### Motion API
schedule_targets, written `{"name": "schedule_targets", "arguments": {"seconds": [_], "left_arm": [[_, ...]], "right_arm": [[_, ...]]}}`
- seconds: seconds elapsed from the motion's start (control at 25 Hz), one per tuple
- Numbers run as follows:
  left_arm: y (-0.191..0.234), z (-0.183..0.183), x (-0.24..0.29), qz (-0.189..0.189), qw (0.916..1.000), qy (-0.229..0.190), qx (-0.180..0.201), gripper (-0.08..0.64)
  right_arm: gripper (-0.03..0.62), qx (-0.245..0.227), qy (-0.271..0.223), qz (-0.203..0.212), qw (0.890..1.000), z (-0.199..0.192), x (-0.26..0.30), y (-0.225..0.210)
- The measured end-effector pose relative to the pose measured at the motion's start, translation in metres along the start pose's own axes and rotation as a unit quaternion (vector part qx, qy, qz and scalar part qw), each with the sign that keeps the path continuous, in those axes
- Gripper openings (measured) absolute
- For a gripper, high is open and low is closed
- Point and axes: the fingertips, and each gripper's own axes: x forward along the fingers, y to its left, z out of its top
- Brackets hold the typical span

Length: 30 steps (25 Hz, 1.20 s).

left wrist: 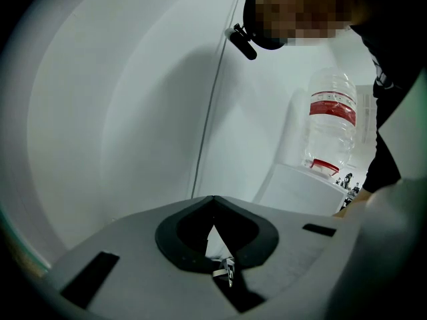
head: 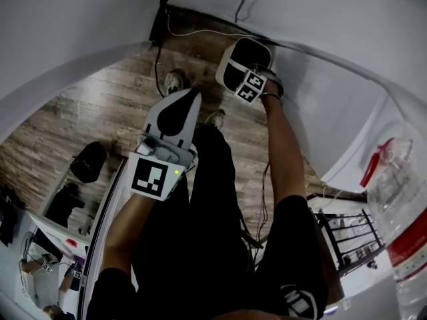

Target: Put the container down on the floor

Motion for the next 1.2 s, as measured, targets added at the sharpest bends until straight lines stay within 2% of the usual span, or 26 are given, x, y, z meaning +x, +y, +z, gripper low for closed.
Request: {"name": "schedule_targets", "arguments": {"seconds": [0.24,0.48,0.92,1.2], "left_arm": [[-0.002,-0.008,0.007,-0.001,1.0000,0.007,0.004,0.031],[-0.005,-0.018,0.011,-0.006,0.9996,0.019,0.018,0.031],[-0.004,-0.022,0.016,-0.007,0.9997,0.022,0.004,0.031],[-0.005,-0.023,0.014,-0.011,0.9997,0.023,-0.002,0.031]], "right_arm": [[0.032,0.019,0.004,-0.010,1.000,-0.009,0.011,-0.016],[0.032,0.004,0.015,-0.032,0.999,-0.011,0.021,-0.036],[0.032,-0.019,0.042,-0.080,0.996,-0.012,0.016,-0.062],[0.032,-0.059,0.098,-0.148,0.982,-0.016,0.025,-0.048]]}}
